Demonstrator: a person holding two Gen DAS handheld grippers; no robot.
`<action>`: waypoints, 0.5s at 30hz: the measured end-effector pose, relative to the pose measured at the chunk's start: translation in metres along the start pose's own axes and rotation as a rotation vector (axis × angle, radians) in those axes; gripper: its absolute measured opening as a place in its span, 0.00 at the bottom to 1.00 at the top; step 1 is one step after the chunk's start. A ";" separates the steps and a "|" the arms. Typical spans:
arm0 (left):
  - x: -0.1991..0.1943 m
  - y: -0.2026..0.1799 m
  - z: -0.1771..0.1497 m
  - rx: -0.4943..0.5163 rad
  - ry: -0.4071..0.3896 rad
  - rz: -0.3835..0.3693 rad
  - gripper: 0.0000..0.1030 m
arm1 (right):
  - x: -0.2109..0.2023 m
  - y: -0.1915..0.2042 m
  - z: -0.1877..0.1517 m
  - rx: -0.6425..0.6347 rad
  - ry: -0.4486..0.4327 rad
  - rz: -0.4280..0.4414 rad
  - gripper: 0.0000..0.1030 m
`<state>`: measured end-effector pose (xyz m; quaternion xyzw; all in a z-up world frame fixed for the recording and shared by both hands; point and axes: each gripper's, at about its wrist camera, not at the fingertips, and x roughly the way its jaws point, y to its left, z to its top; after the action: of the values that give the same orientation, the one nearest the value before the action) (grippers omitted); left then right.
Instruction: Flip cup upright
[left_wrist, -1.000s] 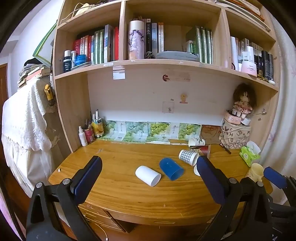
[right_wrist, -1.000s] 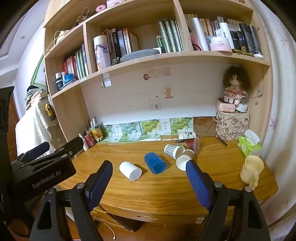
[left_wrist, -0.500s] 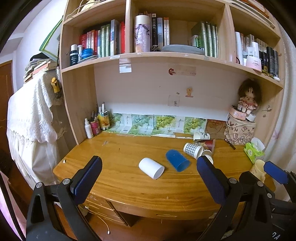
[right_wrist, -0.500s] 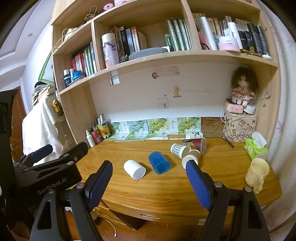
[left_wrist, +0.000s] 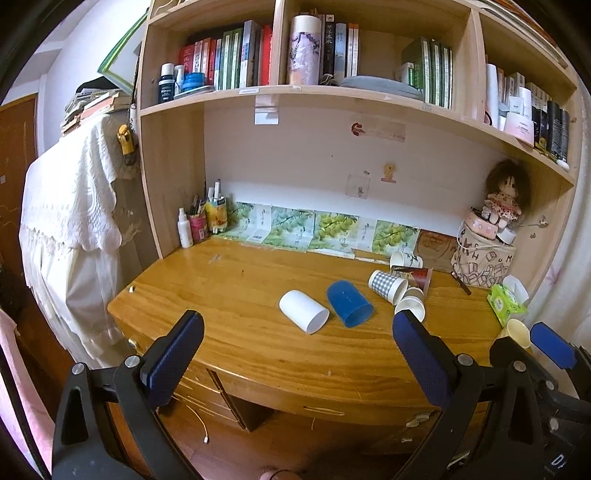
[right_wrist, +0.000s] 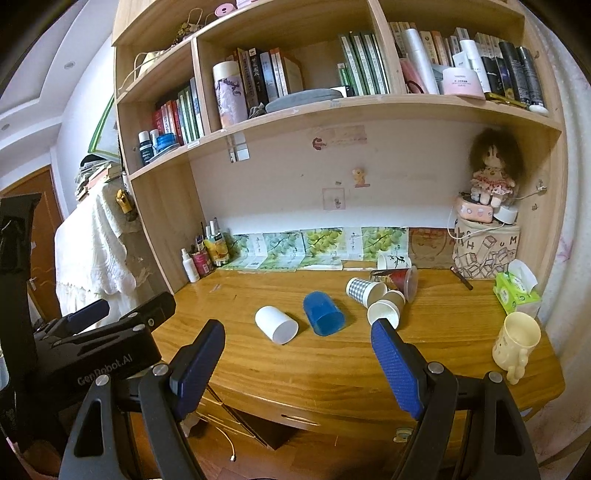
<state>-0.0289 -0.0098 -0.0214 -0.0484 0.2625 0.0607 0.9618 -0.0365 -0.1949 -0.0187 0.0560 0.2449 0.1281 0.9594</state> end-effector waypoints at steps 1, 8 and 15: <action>0.000 0.000 -0.001 0.000 0.007 0.002 0.99 | -0.001 -0.001 -0.001 0.001 0.001 0.003 0.80; -0.001 0.000 -0.005 -0.017 0.031 0.000 0.99 | 0.001 -0.006 -0.004 0.016 0.040 0.028 0.80; 0.011 -0.003 -0.005 -0.010 0.077 -0.004 0.99 | 0.008 -0.014 -0.008 0.045 0.080 0.042 0.80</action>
<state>-0.0219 -0.0125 -0.0312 -0.0560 0.2990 0.0581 0.9508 -0.0300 -0.2059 -0.0319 0.0774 0.2846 0.1449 0.9445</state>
